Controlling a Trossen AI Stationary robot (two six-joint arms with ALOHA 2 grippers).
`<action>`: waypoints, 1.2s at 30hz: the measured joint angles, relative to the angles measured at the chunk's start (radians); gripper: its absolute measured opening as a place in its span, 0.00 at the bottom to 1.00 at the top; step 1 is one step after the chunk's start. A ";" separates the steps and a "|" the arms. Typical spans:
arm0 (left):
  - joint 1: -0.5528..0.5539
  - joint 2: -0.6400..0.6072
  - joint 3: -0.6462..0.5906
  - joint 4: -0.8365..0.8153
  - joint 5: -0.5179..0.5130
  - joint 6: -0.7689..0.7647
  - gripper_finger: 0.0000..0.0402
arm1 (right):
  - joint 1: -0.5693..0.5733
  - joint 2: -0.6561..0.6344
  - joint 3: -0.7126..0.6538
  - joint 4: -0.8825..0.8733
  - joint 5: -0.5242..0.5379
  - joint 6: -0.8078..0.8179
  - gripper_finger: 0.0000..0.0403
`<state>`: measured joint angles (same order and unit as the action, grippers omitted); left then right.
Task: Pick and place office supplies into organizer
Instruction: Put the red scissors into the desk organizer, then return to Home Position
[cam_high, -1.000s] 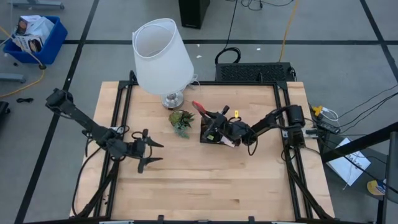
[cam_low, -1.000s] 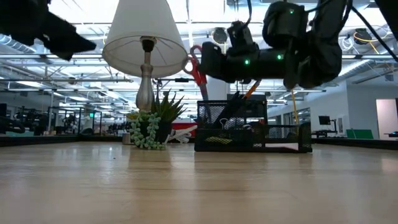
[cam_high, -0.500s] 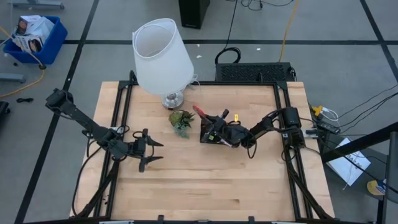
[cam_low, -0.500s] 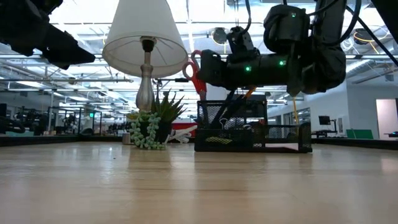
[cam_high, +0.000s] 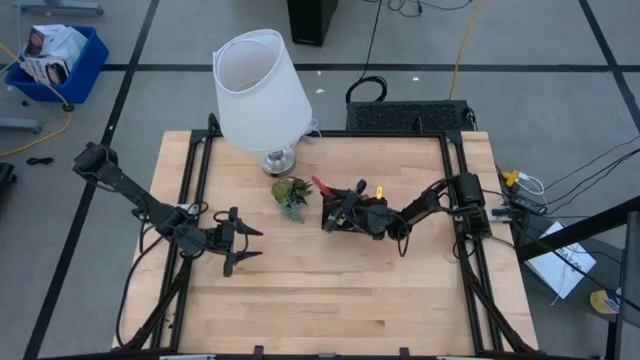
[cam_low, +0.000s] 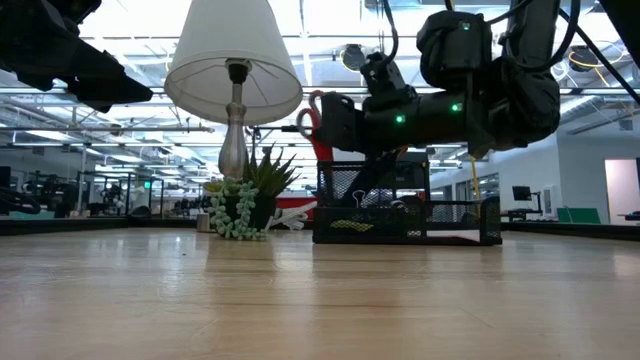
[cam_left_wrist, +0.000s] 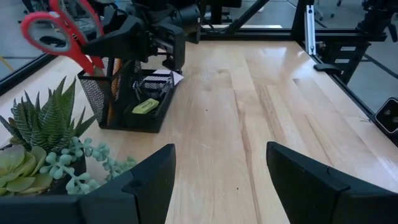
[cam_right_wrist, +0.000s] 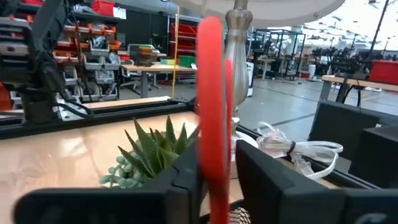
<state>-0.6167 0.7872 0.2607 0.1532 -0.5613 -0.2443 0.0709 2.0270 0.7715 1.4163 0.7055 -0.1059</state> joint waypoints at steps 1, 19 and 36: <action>0.000 0.000 0.000 0.000 0.000 -0.002 0.64 | -0.002 0.000 0.000 -0.006 0.000 0.007 0.22; 0.000 0.000 0.000 -0.001 0.002 0.002 0.64 | 0.149 -0.098 0.000 -0.016 0.006 -0.045 0.47; 0.041 0.000 0.000 0.031 -0.014 -0.058 0.64 | 0.249 -0.226 -0.024 -0.208 -0.001 0.004 0.45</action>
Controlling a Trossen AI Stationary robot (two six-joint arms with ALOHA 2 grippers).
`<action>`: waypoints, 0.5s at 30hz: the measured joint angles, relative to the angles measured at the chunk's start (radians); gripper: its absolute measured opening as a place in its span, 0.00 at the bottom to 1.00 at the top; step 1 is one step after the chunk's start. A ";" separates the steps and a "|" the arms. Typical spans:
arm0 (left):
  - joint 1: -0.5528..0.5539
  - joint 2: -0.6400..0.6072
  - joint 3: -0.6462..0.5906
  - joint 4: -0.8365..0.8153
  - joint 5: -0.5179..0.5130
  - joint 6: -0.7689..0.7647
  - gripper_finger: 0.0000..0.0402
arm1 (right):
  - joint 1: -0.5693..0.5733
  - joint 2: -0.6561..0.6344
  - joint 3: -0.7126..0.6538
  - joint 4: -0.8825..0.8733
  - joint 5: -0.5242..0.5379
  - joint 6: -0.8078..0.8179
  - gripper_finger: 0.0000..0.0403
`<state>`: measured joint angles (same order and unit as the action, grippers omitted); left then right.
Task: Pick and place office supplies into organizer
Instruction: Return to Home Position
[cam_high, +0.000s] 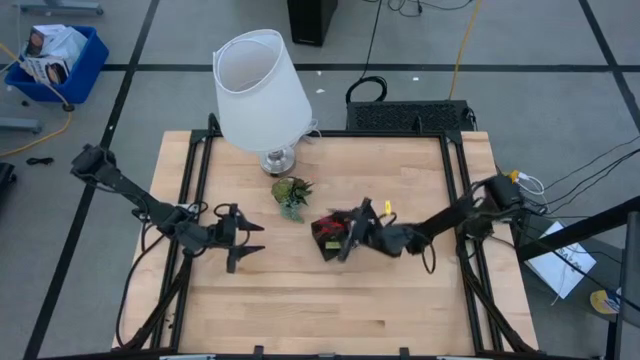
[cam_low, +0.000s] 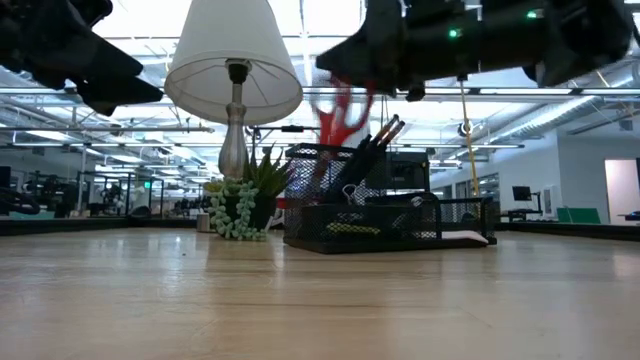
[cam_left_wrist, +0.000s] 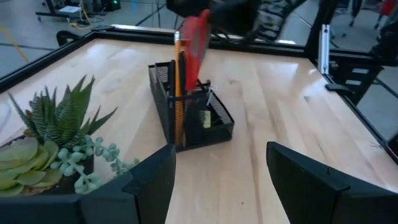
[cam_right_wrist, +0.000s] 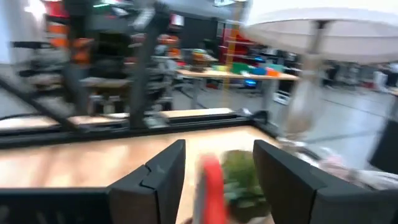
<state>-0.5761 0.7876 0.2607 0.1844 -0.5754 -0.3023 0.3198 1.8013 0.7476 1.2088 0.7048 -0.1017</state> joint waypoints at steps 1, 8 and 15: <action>0.005 0.000 0.000 0.001 0.001 -0.005 0.64 | -0.019 -0.028 -0.007 -0.033 0.001 0.007 0.45; 0.022 0.000 0.000 0.001 0.071 -0.001 0.64 | -0.106 -0.125 -0.063 -0.270 0.000 0.096 0.46; 0.022 0.000 0.000 -0.004 0.078 0.004 0.64 | -0.102 -0.210 -0.124 -0.242 -0.069 0.082 0.45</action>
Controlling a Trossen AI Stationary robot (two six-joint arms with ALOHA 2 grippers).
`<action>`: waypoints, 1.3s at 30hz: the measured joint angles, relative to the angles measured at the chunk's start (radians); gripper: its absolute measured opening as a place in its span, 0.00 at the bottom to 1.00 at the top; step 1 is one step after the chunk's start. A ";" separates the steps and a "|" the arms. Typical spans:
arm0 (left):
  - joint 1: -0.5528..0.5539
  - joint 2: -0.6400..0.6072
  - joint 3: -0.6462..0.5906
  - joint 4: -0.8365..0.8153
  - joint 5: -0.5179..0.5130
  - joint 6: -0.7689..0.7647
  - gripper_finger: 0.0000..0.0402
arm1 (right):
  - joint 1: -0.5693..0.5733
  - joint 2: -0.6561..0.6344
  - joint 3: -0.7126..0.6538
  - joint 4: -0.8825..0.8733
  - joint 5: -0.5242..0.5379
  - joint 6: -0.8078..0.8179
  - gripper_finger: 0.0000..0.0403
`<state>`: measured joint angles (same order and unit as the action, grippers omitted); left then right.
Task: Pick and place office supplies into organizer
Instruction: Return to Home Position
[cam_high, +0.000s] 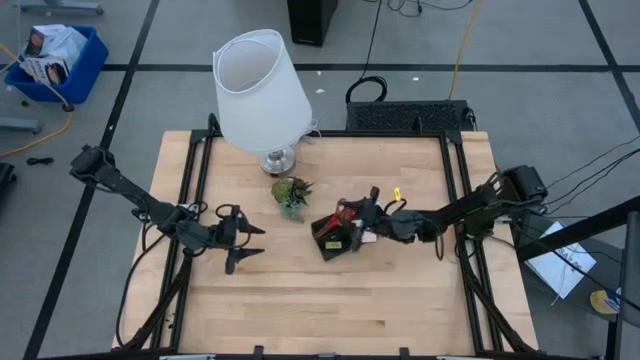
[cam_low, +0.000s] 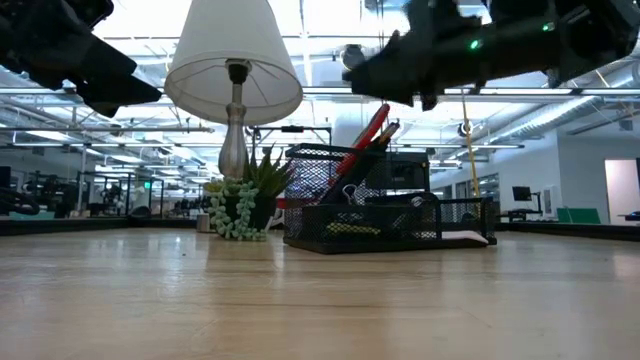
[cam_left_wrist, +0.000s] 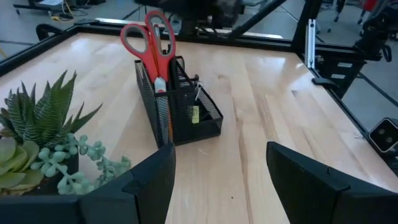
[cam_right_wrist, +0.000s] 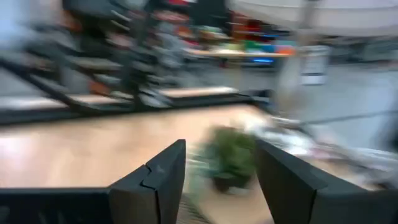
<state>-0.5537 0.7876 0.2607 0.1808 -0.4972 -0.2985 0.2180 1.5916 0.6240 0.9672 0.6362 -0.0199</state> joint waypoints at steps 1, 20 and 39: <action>0.000 0.000 0.000 0.004 0.000 0.000 0.64 | -0.006 -0.020 -0.011 0.005 -0.070 0.024 0.45; 0.083 -0.095 -0.001 0.045 0.062 0.130 0.64 | -0.047 -0.404 -0.394 0.009 -0.585 0.189 0.45; 0.110 -0.500 0.000 -0.183 0.047 0.188 0.64 | -0.046 -0.905 -0.569 -0.210 -0.588 0.153 0.45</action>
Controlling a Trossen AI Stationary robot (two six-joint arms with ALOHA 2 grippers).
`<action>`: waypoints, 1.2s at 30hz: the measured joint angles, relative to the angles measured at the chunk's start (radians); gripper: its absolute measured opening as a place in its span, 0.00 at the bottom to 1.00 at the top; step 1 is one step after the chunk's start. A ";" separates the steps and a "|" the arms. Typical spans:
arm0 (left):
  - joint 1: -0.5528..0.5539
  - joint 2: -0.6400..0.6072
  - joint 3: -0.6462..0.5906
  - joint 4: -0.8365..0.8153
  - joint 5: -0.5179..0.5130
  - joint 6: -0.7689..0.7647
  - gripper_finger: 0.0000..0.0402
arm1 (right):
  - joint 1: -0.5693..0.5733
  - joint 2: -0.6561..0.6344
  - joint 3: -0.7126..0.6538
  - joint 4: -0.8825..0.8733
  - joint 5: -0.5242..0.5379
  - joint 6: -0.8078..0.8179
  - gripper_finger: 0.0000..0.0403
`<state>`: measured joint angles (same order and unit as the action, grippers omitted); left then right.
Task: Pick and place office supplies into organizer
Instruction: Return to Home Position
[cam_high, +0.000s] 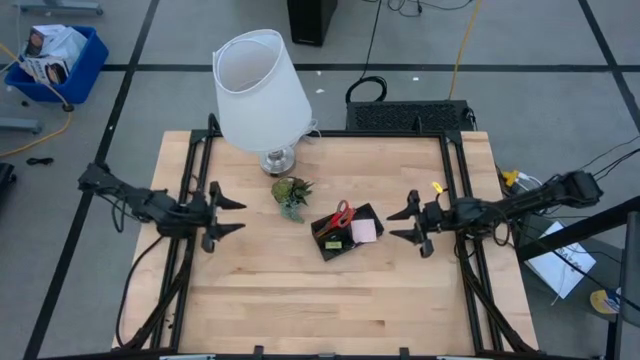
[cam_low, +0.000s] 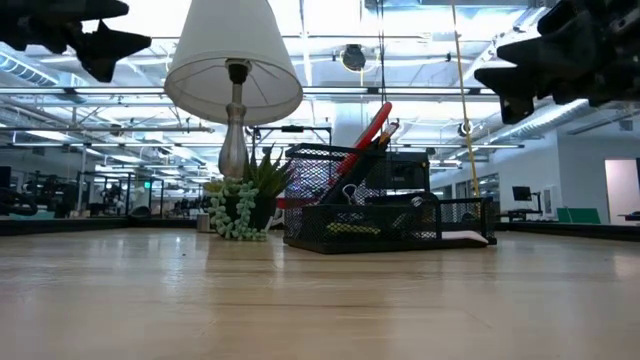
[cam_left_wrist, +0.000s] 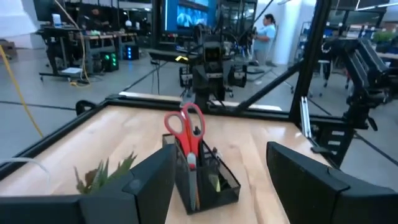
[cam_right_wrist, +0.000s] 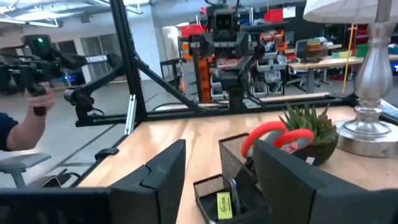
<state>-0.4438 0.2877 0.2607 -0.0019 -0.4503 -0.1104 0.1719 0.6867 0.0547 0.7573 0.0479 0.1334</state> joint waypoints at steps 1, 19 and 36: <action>0.000 -0.024 0.000 -0.024 0.000 -0.002 0.64 | 0.000 -0.019 0.000 -0.014 0.000 -0.004 0.45; 0.027 -0.284 -0.139 -0.092 0.132 0.116 0.64 | -0.002 -0.258 -0.003 -0.266 -0.076 -0.032 0.46; 0.313 -0.284 -0.227 -0.008 0.345 0.087 0.64 | -0.075 -0.281 -0.040 -0.307 -0.032 -0.110 0.45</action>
<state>-0.1307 0.0036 0.0338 -0.0099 -0.1057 -0.0238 0.0971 0.4057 0.0147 0.4499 0.0156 0.0229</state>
